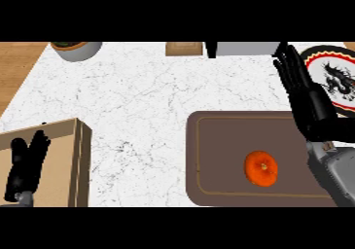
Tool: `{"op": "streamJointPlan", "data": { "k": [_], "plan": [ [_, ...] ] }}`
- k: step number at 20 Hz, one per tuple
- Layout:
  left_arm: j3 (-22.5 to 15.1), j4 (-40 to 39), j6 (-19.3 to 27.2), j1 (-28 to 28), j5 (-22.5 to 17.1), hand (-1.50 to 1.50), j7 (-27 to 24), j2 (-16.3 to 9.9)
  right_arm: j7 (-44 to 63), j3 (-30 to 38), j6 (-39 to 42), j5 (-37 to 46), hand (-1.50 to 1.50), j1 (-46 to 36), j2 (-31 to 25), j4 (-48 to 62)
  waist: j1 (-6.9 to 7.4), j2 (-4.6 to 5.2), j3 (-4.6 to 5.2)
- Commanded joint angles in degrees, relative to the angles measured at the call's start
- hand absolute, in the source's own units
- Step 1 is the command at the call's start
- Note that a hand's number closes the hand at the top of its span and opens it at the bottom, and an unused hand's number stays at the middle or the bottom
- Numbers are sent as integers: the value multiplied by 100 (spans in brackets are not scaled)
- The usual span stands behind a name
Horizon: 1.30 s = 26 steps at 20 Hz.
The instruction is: Pick the squash from the tray and place it in the plate
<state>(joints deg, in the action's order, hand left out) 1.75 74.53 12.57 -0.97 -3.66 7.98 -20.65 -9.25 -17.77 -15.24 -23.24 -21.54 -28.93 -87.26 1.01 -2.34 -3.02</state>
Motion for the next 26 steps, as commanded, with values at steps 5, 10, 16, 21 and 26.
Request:
{"op": "streamJointPlan", "data": {
  "k": [5,10,16,21,26],
  "plan": [
    [-545,379,-341,24,-512,0,205,435,19,828,1649,-942,150,-551,-913,21,-202,262,300],
    [-913,785,-707,-87,-1139,0,202,507,-340,1055,647,196,-150,-302,-1292,1034,-217,316,299],
    [-1223,989,-496,-144,-1233,0,338,432,-1499,1290,1475,-215,-150,454,-1060,1182,-195,255,293],
    [-1346,872,-239,-6,-1259,0,354,450,-1355,1298,2096,-1,-150,409,-1815,1061,-230,246,308],
    [-1482,1114,-202,-112,-1398,0,359,282,-648,552,2687,909,-150,321,-2789,687,-133,241,327]
  ]
}}
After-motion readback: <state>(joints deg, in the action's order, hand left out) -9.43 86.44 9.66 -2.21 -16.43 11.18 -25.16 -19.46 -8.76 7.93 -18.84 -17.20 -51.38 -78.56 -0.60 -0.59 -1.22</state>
